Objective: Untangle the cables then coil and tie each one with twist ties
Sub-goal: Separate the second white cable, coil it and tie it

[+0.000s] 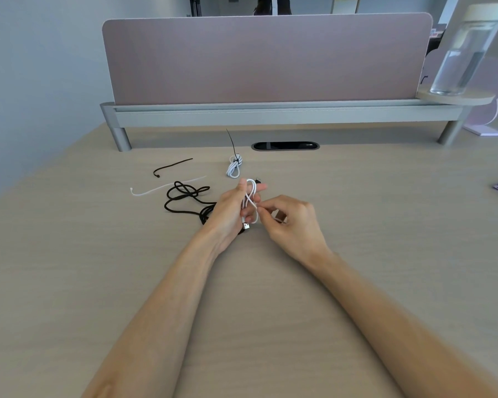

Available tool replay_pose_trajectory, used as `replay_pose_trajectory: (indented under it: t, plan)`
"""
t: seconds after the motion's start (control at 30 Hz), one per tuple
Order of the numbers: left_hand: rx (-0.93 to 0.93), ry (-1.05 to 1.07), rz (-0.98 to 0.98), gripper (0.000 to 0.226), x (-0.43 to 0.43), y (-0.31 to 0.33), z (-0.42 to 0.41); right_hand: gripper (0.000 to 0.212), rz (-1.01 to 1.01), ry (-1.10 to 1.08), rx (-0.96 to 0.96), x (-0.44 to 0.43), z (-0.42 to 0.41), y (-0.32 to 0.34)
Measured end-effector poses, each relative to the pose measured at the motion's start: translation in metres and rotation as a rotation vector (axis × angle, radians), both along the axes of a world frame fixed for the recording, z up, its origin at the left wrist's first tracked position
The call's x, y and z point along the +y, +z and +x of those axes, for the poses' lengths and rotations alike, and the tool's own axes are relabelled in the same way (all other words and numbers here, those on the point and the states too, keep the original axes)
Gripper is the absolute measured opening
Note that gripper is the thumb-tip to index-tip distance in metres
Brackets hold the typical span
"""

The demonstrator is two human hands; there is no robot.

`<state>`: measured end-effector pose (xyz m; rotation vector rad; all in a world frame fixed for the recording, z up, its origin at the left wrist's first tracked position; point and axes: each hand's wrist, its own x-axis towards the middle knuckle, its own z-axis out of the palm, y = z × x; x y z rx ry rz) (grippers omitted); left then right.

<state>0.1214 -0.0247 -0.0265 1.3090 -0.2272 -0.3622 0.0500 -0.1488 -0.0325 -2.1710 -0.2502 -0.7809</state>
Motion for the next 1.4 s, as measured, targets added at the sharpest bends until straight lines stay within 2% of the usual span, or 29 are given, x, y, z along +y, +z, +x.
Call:
replay_pose_trajectory:
  t: [0.1,0.27,0.43,0.57,0.7,0.8,0.9,1.1,1.27,1.4]
  plan:
    - [0.005,0.010,-0.021,0.047,0.000,0.001,-0.001,0.031,0.038,0.007,0.084,0.001,0.001,0.001]
    - [0.099,-0.019,-0.148,0.045,0.001,0.008,-0.004,0.015,0.023,0.078,0.144,-0.001,0.004,-0.004]
    - [0.138,-0.002,-0.220,0.041,0.005,0.010,-0.003,0.017,-0.016,0.092,0.196,-0.002,0.006,-0.009]
    - [0.162,0.069,-0.258,0.038,0.000,0.010,-0.004,0.005,0.049,0.118,0.280,-0.004,0.008,-0.010]
    - [0.176,0.095,-0.323,0.032,0.002,0.010,-0.005,0.009,0.014,0.189,0.315,-0.003,0.007,-0.009]
    - [0.160,0.104,-0.224,0.029,0.006,0.010,-0.004,0.009,-0.009,0.212,0.333,-0.003,0.005,-0.007]
    - [0.084,0.105,0.014,0.028,0.005,0.012,-0.006,0.011,-0.064,0.169,0.346,-0.010,0.006,-0.006]
    - [-0.107,0.071,0.452,0.034,0.002,0.007,-0.010,0.008,-0.432,0.006,0.233,-0.028,0.005,0.002]
    - [-0.199,-0.048,0.664,0.039,0.001,0.011,-0.011,0.029,-0.430,-0.162,0.261,-0.033,0.006,0.008]
    - [-0.198,-0.166,0.686,0.037,0.001,0.015,-0.013,0.040,-0.426,-0.233,0.353,-0.039,0.008,0.010]
